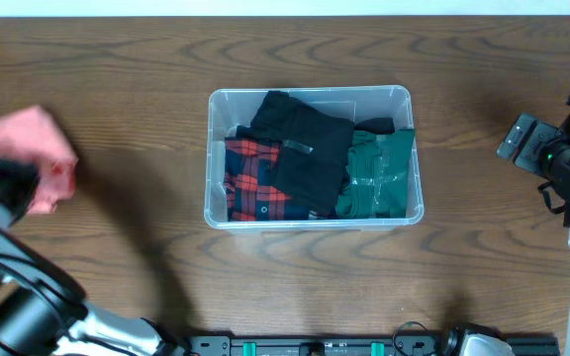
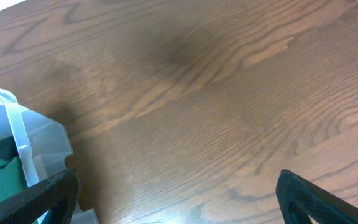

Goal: Pack container
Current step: 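Grasp the pink garment on the far left with the left gripper, then place the pink garment into the bin's left side with the left gripper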

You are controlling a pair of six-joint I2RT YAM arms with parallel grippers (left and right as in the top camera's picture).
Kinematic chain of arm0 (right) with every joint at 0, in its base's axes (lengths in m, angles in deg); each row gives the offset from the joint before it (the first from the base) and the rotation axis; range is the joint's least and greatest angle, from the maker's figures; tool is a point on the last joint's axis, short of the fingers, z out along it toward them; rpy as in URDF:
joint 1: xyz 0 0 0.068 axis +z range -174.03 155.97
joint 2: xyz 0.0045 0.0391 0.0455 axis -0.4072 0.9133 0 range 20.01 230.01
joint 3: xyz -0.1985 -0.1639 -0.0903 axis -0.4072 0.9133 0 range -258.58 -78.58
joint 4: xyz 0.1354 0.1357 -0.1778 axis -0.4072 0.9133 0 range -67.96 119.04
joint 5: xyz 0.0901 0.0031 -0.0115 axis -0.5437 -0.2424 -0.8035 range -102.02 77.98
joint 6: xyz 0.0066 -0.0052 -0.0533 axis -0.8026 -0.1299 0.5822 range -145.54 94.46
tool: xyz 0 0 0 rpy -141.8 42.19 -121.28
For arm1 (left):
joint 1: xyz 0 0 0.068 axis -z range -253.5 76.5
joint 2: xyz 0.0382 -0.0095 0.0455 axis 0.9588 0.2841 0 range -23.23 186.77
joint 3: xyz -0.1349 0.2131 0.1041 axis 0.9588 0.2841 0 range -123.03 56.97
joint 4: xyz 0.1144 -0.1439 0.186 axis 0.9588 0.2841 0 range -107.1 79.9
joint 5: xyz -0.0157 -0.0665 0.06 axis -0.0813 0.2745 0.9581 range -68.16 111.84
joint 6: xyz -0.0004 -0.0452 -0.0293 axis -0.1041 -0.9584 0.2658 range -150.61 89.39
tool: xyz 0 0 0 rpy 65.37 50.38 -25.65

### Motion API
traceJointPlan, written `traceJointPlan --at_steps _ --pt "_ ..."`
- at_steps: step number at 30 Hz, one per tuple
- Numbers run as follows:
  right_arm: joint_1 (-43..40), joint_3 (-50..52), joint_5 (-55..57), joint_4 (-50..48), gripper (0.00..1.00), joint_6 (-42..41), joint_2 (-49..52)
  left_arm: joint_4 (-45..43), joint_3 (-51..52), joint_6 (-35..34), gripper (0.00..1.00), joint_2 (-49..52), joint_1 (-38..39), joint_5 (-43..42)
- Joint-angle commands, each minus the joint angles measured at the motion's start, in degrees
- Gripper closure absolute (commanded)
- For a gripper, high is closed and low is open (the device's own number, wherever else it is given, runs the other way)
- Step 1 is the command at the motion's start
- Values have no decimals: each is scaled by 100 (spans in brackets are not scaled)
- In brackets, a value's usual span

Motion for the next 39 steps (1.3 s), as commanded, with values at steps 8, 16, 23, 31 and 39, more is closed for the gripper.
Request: traceJointPlan --at_steps 8,16,23,31,39 --pt "-11 4 -26 31 1 105 4 289 -63 9 94 -1904 2874 -352" --pt "-11 4 -28 48 1 105 4 1827 9 -1027 94 -2028 5069 98" --pt "-11 4 -31 52 1 105 4 2006 258 -1521 94 -1838 5998 376" --pt "-11 4 -31 72 1 105 4 2798 354 -2295 94 -1838 6275 876" --pt "-11 4 -28 70 1 105 4 3432 354 -2284 94 -1888 6284 905"
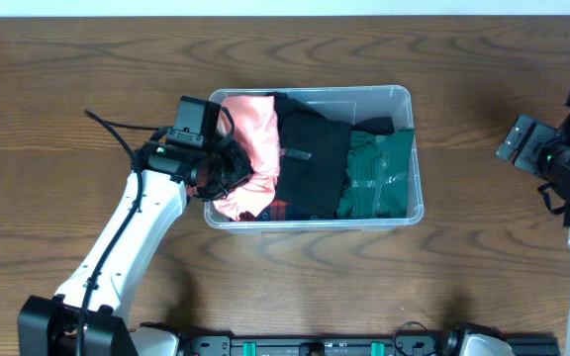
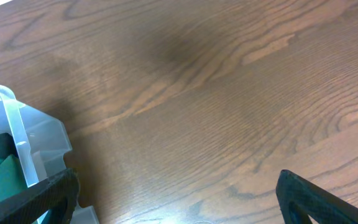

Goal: Pack container
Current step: 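Place the pink garment into the bin's left side with the left gripper, then press and tuck the pink garment down inside the bin with the left gripper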

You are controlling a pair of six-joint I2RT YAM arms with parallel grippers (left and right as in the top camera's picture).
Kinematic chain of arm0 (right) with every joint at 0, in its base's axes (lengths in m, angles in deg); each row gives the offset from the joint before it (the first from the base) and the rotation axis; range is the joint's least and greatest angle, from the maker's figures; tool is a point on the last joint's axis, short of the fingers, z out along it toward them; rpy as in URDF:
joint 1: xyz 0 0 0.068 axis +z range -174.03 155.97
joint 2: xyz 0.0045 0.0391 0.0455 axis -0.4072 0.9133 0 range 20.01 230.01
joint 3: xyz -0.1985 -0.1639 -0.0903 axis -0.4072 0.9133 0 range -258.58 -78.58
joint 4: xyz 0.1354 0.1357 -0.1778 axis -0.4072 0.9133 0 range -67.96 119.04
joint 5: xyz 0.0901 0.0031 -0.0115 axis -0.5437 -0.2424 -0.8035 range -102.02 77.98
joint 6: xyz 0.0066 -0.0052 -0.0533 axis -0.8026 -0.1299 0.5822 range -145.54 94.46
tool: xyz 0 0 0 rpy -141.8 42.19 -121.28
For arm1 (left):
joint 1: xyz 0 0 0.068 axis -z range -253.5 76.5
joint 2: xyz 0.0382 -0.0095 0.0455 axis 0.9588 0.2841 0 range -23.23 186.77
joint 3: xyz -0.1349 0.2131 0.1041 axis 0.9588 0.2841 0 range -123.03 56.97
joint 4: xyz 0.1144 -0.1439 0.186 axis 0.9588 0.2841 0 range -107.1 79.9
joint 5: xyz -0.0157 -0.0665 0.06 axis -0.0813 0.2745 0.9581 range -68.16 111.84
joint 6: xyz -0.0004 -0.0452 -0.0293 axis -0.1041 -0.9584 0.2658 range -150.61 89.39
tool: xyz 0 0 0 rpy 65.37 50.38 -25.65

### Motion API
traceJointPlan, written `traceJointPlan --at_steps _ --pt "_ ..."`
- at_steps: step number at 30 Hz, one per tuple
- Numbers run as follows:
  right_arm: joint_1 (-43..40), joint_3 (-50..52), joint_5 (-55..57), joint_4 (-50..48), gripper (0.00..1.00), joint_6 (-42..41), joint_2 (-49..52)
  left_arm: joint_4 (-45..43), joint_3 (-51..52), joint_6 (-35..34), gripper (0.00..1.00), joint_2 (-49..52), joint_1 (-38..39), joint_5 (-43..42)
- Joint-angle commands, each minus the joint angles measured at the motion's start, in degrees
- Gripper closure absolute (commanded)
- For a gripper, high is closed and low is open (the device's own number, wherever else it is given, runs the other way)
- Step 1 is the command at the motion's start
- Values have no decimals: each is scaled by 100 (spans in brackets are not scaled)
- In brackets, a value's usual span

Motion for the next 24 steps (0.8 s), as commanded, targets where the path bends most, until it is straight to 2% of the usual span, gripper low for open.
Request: traceJointPlan --at_steps 1,5,7,11,12,13,17,18,20,22,24 --pt "-11 4 -24 9 1 85 2 249 125 -57 94 20 92 22" --pt "-11 4 -24 9 1 85 2 131 120 -26 93 -13 90 192" --pt "-11 4 -24 9 1 85 2 -44 96 173 84 -72 74 278" --pt "-11 4 -24 13 1 85 2 -280 -229 754 66 -387 33 1121" --pt "-11 4 -24 13 1 85 2 -358 -334 949 51 -509 33 1375" --pt "-11 4 -24 13 1 85 2 -470 -446 1200 47 -658 33 1648" --pt "-11 4 -26 13 1 83 2 -1309 -614 2009 47 -1158 33 2273" --pt "-11 4 -26 13 1 83 2 -1572 -614 2166 53 -1226 33 2286" --pt "-11 4 -35 11 1 83 7 -2020 -614 2380 74 -1250 39 2282" --pt "-11 4 -122 11 1 85 24 -2299 -612 2444 86 -1121 39 2277" --pt "-11 4 -177 9 1 85 55 -2448 -612 2444 90 -881 39 2216"
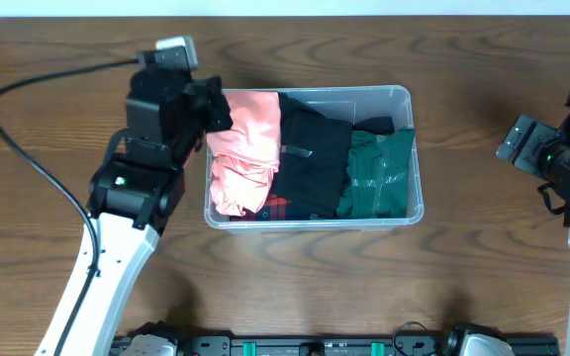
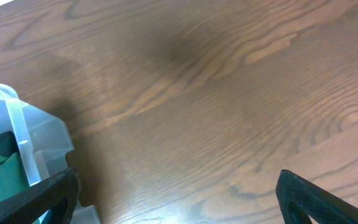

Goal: Pack container
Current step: 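Press and tuck the pink garment down inside the bin with the left gripper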

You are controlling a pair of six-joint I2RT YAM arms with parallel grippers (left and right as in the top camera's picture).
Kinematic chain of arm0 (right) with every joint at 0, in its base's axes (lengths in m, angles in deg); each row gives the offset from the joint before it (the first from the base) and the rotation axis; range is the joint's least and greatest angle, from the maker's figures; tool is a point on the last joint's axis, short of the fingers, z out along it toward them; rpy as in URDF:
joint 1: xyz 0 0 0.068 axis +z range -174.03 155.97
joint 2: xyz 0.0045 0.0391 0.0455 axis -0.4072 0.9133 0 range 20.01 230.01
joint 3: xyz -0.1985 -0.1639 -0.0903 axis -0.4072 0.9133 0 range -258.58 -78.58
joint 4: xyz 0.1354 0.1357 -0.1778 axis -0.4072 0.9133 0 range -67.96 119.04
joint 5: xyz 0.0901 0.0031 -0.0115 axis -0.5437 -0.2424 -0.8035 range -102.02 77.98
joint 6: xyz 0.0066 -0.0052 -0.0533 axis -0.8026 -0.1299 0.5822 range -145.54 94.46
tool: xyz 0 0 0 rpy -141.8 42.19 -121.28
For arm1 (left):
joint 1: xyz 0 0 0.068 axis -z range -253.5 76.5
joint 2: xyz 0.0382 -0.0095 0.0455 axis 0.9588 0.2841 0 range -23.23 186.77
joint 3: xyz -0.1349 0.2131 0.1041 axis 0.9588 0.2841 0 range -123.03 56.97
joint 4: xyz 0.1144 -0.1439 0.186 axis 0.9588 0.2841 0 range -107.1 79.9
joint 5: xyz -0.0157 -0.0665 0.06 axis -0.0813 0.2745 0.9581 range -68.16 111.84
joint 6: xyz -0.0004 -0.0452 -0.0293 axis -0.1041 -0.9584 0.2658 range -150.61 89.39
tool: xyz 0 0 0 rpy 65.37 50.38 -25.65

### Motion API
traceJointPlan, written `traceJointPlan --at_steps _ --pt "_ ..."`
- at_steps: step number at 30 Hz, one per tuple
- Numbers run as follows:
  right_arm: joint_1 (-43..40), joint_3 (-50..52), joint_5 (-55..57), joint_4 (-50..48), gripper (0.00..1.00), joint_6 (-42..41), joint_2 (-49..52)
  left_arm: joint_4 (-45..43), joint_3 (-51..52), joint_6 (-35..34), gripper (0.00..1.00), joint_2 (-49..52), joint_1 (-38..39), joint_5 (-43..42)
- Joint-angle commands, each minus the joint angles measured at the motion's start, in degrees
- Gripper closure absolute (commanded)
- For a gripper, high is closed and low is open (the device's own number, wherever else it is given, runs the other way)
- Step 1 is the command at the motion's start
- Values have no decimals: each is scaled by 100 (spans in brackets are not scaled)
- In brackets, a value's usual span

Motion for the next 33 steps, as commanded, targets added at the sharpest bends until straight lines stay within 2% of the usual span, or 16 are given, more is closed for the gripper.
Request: traceJointPlan --at_steps 1,6,13,17,19,21,26,30,33 --pt "-11 4 -129 7 1 85 70 -87 31 404 90 555 9 151" --pt "-11 4 -127 7 1 85 114 -15 33 354 90 1781 20 -741" --pt "-11 4 -127 9 1 85 114 474 33 83 91 2645 149 -870" --pt "-11 4 -127 9 1 85 114 516 -13 170 91 2312 168 -887" --pt "-11 4 -127 11 1 87 114 516 -138 284 90 1932 166 -883" --pt "-11 4 -127 11 1 85 114 514 -313 299 84 1480 170 -883" --pt "-11 4 -127 2 1 85 114 476 -461 304 83 531 398 -887" --pt "-11 4 -131 -15 1 83 114 557 -437 479 84 608 931 -885" --pt "-11 4 -131 -13 1 85 114 385 -433 743 83 1110 1333 -885"
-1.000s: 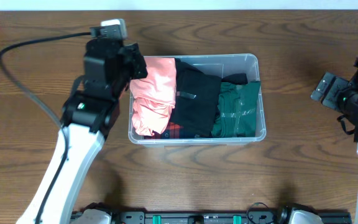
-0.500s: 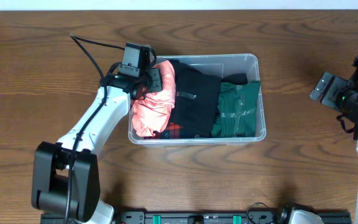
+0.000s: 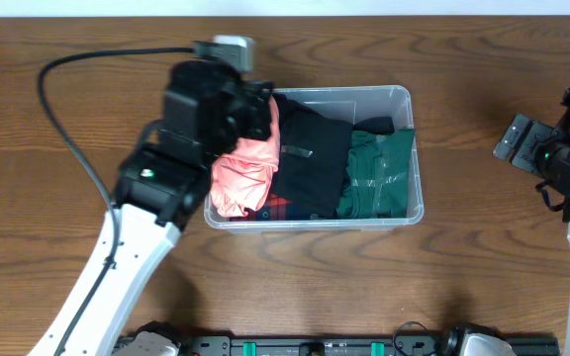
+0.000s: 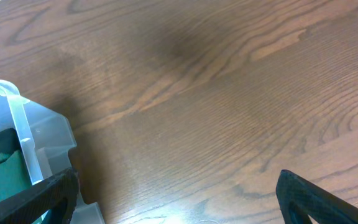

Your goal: Pack container

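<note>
The clear plastic container (image 3: 405,95) stands mid-table. A pink garment (image 3: 240,173) lies in its left part, over a red plaid one (image 3: 281,208) that shows only at the front. A black garment (image 3: 313,148) fills the middle and a green one (image 3: 376,170) the right. My left gripper (image 3: 254,112) hangs over the back end of the pink garment; its jaws are hidden under the arm. My right gripper (image 4: 179,208) stands open over bare table, right of the container's corner (image 4: 18,134).
The left arm's cable (image 3: 62,109) loops over the table's left side. The right arm (image 3: 562,158) stays near the right edge. Bare wooden tabletop (image 4: 216,93) lies in front of the right gripper.
My left gripper was at the container's back left rim; now it is further right, over the pink garment's back end, and looks nearer the camera. The pink garment stays inside. The right arm has not moved.
My left gripper first held the pink garment at the table's far left, with the plaid uncovered in the container. Then it had the garment over the container's left part. Then the garment lay spread there, and it still lies there now.
</note>
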You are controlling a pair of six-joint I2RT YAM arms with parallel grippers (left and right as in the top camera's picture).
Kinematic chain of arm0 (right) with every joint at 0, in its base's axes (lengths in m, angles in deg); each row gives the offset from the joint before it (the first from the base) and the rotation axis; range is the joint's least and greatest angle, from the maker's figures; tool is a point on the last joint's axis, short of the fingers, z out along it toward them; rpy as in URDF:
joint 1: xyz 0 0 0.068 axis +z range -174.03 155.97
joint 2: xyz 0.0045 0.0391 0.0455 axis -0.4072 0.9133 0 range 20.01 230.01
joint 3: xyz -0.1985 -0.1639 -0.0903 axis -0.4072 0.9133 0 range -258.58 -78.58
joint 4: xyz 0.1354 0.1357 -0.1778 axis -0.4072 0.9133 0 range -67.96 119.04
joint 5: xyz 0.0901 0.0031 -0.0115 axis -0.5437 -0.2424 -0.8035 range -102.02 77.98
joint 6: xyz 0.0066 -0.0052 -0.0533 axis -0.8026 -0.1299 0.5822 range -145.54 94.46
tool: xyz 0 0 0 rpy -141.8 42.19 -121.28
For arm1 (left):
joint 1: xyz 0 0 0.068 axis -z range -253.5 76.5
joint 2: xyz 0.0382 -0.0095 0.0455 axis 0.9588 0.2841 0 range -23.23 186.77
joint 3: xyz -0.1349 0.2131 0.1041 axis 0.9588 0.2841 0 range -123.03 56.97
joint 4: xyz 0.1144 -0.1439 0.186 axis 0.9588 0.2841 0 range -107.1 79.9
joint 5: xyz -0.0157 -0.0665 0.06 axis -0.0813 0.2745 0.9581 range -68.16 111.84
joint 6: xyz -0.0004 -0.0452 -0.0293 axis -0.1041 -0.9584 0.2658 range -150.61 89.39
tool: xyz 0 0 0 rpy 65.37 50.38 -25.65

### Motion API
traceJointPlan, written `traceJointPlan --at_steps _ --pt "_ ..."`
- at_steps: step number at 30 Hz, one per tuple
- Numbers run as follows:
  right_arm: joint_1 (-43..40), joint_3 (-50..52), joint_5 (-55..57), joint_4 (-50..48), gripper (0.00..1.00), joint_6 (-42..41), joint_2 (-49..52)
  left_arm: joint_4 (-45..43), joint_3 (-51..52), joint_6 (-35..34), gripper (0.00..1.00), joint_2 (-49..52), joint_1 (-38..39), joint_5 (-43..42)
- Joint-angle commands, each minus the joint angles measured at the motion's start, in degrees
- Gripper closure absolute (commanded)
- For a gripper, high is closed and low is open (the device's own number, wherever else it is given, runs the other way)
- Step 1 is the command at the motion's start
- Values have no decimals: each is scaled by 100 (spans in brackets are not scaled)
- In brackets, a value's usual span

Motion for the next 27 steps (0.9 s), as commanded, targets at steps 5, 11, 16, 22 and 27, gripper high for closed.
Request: traceJointPlan --at_steps 5,11,16,22,27 --pt "-11 4 -57 -2 1 85 4 -442 94 387 83 2013 651 -35" --pt "-11 4 -76 39 1 87 4 -343 92 234 84 3152 643 -367" --pt "-9 4 -444 9 3 431 2 197 -127 518 83 2380 505 -352" --pt "354 4 -522 -153 1 831 4 883 -160 520 40 691 -256 544" --pt "901 4 -522 -472 1 1182 94 1493 -160 518 2 -118 -1373 807"
